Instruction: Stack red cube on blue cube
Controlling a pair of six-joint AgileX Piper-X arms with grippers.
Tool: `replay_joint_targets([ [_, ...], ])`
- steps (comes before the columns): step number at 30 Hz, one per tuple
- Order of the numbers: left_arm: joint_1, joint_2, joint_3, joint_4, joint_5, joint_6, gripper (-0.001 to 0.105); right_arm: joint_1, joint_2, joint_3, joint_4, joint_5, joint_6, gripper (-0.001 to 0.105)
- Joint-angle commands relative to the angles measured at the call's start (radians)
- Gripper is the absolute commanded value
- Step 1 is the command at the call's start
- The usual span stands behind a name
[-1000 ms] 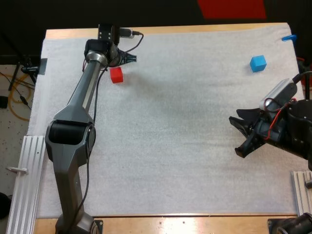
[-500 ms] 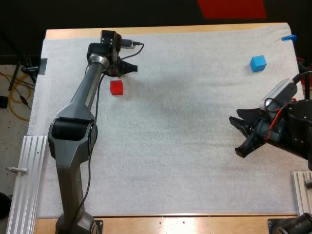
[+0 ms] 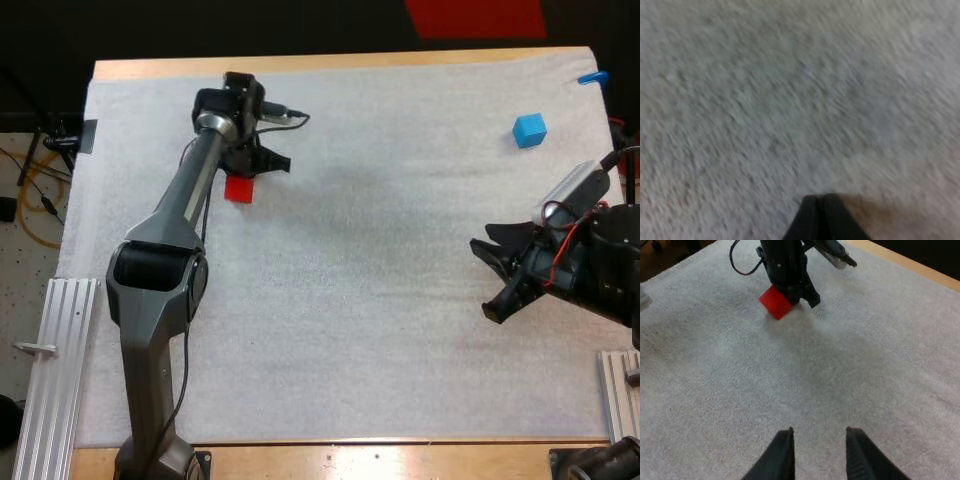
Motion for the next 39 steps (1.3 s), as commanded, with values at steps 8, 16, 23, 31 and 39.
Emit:
replay_joint_targets([
  [8,-0.009,-0.135,0.110,0.031,-0.058,0.018,0.000,0.001,-0.002,-0.009,-0.009,-0.001,0.001,0.026],
  [16,-0.014,-0.242,0.295,0.004,-0.044,0.034,0.000,0.001,-0.002,-0.009,-0.047,-0.006,0.001,0.026],
  [23,-0.014,-0.373,0.439,-0.065,-0.043,0.034,0.000,0.001,-0.002,-0.009,-0.050,-0.006,0.001,0.026],
  [31,-0.014,-0.570,0.473,-0.108,-0.058,0.090,0.000,0.001,-0.002,-0.009,-0.050,-0.006,0.001,0.026],
  [39,-0.014,-0.820,0.516,-0.077,-0.058,0.112,0.000,0.001,-0.002,-0.009,-0.050,0.000,-0.003,0.042],
])
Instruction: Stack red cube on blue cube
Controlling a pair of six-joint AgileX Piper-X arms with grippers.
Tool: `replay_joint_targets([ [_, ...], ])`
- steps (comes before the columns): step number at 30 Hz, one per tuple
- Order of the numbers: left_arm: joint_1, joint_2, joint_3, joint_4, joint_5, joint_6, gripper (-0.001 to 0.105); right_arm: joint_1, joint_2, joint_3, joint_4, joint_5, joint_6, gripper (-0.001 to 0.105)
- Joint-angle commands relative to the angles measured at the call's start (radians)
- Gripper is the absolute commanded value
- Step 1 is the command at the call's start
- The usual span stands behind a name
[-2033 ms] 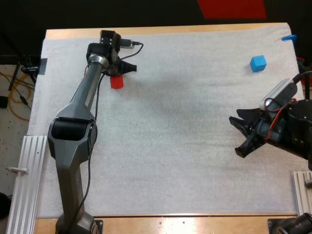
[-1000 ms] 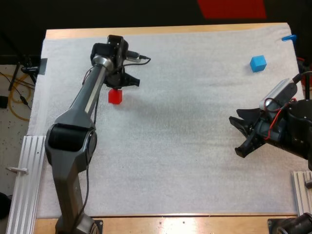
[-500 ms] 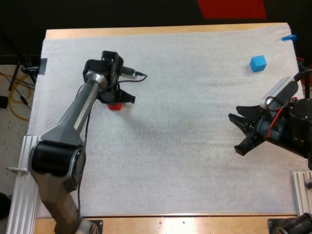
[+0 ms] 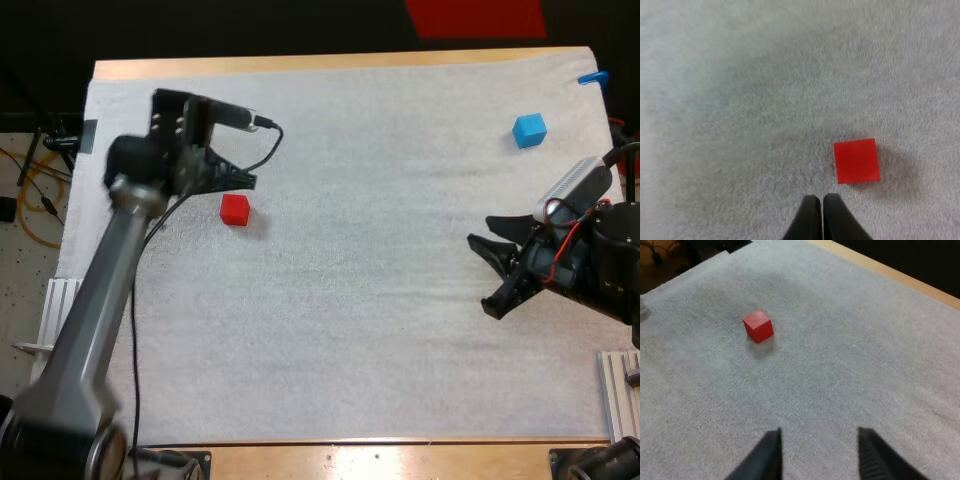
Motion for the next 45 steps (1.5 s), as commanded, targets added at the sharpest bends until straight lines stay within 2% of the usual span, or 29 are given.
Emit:
replay_joint_targets([
  [1,-0.005,-0.053,0.017,0.012,-0.009,0.012,0.000,0.001,-0.002,-0.009,-0.013,0.000,-0.003,0.047],
  [4,-0.005,-0.187,0.069,0.012,-0.003,0.013,0.000,0.001,-0.002,-0.009,-0.013,0.000,-0.003,0.053],
  [11,-0.005,-0.493,0.189,0.085,0.024,0.032,0.000,0.001,-0.002,-0.009,-0.014,0.000,-0.004,0.052],
  [17,-0.005,-0.707,0.240,0.170,0.029,0.043,0.000,0.001,-0.002,-0.009,-0.014,-0.007,-0.004,0.052],
  [23,-0.005,-0.855,0.242,0.300,0.035,0.043,0.000,0.024,0.014,-0.009,-0.018,-0.007,-0.027,0.052],
  [27,-0.005,-0.933,0.242,0.332,0.035,0.043,0.000,0.067,0.071,-0.009,-0.066,0.023,-0.029,0.052],
  [29,-0.005,-0.978,0.242,0.349,0.039,0.043,0.000,0.097,0.133,-0.009,-0.136,0.047,-0.027,0.053],
  [33,-0.005,-1.017,0.242,0.362,0.043,0.043,0.000,0.135,0.240,-0.029,-0.232,0.052,-0.025,0.063],
  [35,-0.005,-1.026,0.242,0.361,0.043,0.043,0.000,0.154,0.315,-0.060,-0.267,0.052,-0.039,0.066],
  [45,-0.005,-1.026,0.242,0.361,0.082,0.043,0.000,0.252,0.635,-0.252,-0.336,0.052,-0.169,0.066],
])
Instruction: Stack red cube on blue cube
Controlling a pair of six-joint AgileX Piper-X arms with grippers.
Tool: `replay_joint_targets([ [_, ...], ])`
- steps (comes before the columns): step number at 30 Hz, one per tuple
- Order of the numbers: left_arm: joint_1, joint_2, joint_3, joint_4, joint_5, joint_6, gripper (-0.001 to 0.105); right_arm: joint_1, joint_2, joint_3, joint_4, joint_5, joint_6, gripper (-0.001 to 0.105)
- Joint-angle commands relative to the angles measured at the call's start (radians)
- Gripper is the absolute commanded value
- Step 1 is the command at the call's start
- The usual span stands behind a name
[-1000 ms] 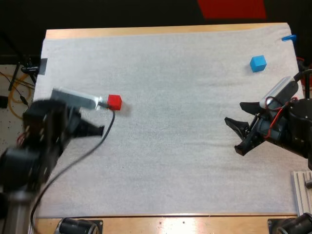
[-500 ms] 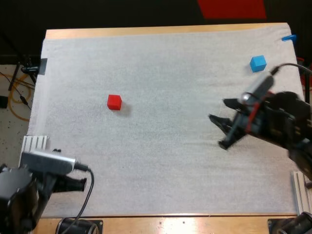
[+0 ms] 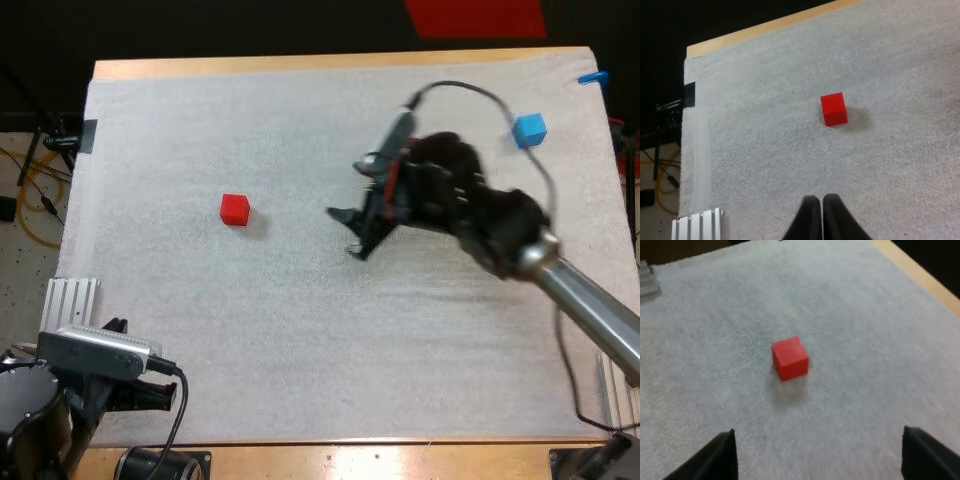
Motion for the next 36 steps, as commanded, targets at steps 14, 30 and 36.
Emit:
replay_joint_targets([
  [14,-0.005,-0.003,0.000,0.002,0.046,0.003,0.000,0.036,0.428,-0.328,-0.066,-0.014,-0.108,0.066],
  [30,-0.005,-0.003,0.000,0.002,0.046,0.003,0.000,0.093,0.744,-0.607,-0.092,-0.087,-0.121,0.063],
  [36,-0.005,-0.003,0.000,0.002,0.046,0.003,0.000,0.095,0.831,-0.684,-0.115,-0.087,-0.121,0.063],
])
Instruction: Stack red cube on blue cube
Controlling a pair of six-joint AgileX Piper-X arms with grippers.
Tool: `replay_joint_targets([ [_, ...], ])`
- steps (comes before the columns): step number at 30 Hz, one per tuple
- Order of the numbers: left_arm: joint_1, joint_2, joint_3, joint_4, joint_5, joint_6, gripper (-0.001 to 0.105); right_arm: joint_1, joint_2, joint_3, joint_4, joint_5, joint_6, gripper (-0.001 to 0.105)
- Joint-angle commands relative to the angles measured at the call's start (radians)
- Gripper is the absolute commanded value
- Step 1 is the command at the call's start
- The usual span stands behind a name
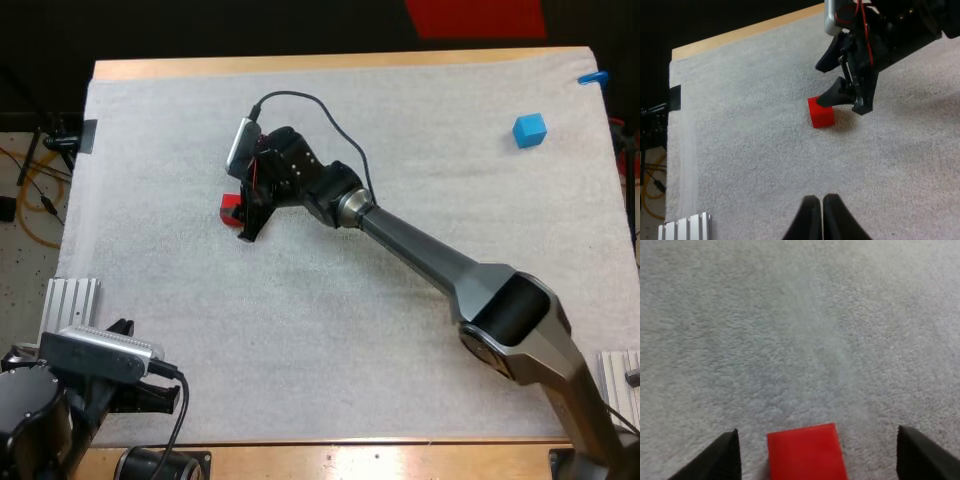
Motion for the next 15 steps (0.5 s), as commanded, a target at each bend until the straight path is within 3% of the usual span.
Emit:
replay_joint_targets([
  [1,-0.005,-0.003,0.000,0.002,0.007,0.003,0.000,-0.004,0.011,-0.033,-0.015,-0.018,-0.020,0.063],
  [15,-0.005,-0.003,0.000,0.002,0.007,0.003,0.000,0.002,0.096,-0.083,-0.007,-0.060,0.037,0.063],
])
